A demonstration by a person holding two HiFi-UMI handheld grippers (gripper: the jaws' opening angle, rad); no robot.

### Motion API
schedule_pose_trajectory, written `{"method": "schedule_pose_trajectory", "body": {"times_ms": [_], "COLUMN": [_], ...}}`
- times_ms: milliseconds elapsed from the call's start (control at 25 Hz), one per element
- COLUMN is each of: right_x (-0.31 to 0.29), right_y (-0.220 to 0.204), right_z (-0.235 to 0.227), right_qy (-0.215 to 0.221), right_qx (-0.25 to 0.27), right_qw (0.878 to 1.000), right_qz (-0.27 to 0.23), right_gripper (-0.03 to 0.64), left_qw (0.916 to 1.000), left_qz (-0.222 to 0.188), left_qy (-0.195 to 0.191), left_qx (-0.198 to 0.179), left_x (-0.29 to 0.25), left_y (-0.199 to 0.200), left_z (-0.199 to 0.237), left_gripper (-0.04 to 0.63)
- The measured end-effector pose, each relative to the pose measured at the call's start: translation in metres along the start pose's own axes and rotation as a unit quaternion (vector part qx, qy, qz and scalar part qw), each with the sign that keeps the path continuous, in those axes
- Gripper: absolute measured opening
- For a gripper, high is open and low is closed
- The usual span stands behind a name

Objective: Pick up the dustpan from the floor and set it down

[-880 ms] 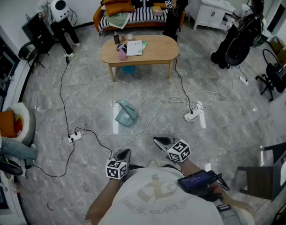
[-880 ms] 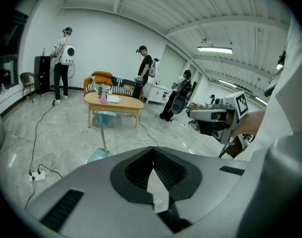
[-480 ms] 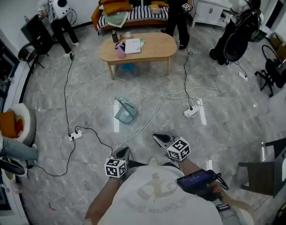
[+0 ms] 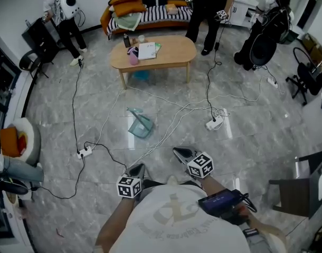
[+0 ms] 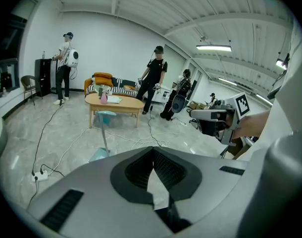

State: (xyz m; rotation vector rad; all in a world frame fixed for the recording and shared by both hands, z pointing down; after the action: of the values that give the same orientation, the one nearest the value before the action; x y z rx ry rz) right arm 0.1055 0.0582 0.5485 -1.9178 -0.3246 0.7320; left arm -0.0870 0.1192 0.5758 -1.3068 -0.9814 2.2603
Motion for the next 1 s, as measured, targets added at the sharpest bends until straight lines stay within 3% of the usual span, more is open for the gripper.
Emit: {"method": "schedule_pose_trajectory", "body": {"times_ms": [240,400,640,1000], "right_x": [0.003,-0.001,-0.018,-0.049], "right_y": [-0.001,0.002,0.008,0.019], "right_z": [-0.008,-0.005,0.009,0.001], "right_qy": [-0.018,-0.004,0.026,0.045], "right_qx": [-0.014,-0.003,0.057,0.057], "right_qw": [1.000,1.000,0.998,0.997], "right_qz": [-0.003,0.004,0.023,0.029], "right_gripper": [0.015,0.015,0.016,0.017], "left_qw": [1.0000,1.0000,0.9998,0.9995], "left_qz": [-0.003,0.001,0.000,0.001], "left_qy": [0.001,0.006,0.008,0.011], "left_qx": [0.001,0.007,0.017,0.028], "left_x": [0.002,0.003,-0.002,-0.014], "left_y": [-0.002,-0.001,0.005,0.021], "left_z": [0.000,0.005,0.019,0.047], "left_gripper": [0.012,0.012,0.012,0.012]}}
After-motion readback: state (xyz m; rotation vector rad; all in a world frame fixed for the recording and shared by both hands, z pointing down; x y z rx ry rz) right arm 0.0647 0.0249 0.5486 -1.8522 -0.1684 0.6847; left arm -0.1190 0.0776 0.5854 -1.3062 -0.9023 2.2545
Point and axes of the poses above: the fingertips, and each gripper's own axes: x backward along the fingers, z to its left, y out of its top, the point moved 3 cm from there along x, backward along the fingers, and after that the axes turned 3 degrees about x, right-handed, at the moved point
